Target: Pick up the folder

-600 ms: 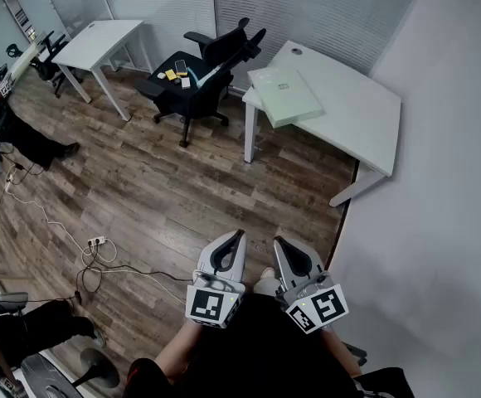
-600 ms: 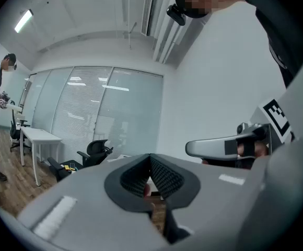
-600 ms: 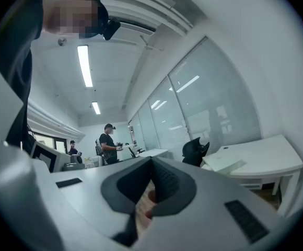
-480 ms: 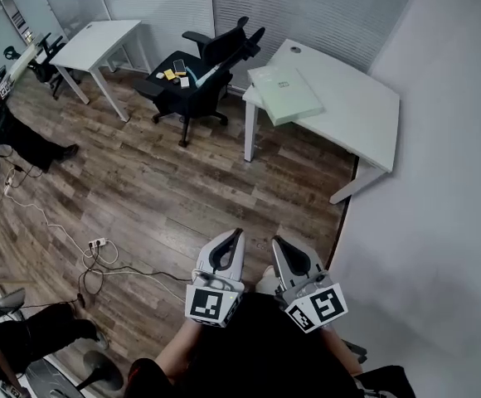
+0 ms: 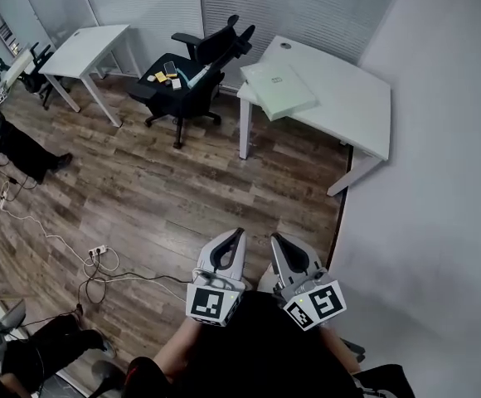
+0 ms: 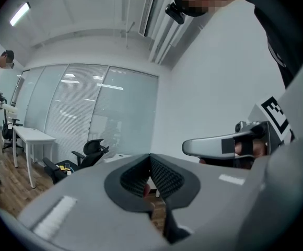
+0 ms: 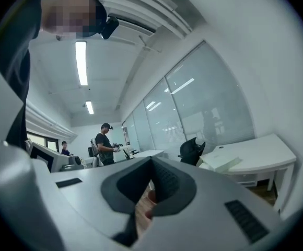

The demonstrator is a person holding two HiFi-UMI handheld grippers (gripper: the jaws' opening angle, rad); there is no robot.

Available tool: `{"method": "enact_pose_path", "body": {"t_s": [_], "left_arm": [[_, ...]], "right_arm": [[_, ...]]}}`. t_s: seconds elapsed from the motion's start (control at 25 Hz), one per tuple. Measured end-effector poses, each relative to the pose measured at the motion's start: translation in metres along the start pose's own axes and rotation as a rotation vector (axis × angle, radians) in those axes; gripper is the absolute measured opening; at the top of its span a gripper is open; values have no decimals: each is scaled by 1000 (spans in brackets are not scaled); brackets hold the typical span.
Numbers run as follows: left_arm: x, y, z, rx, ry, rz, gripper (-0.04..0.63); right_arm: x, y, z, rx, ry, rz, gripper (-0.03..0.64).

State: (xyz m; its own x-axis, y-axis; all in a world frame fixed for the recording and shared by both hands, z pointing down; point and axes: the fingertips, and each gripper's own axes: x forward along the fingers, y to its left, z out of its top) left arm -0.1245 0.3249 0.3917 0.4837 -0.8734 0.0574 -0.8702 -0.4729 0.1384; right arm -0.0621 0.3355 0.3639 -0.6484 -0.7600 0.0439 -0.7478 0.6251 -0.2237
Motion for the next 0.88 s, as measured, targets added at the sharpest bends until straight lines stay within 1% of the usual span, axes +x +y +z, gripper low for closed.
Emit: {"method": "enact_pose_path", "body": {"t_s": [0.12, 0.2, 0.28, 0.6, 0.88], "left_arm": [[1, -3, -4, 15, 1, -39, 5], [0, -7, -8, 5, 12, -59, 5], [0, -9, -9, -10, 24, -65, 5], [-3, -2, -2, -17, 8, -69, 5], [-2, -4, -6, -24, 5, -98, 5]], "right_arm": [[0, 0, -4, 2, -1, -20, 0], [0, 3, -6, 0, 3, -24, 0], [0, 5, -7, -2, 6, -26, 0], [3, 11, -3, -18, 6, -35, 0], [2, 9, -4, -17, 8, -67, 0]]}}
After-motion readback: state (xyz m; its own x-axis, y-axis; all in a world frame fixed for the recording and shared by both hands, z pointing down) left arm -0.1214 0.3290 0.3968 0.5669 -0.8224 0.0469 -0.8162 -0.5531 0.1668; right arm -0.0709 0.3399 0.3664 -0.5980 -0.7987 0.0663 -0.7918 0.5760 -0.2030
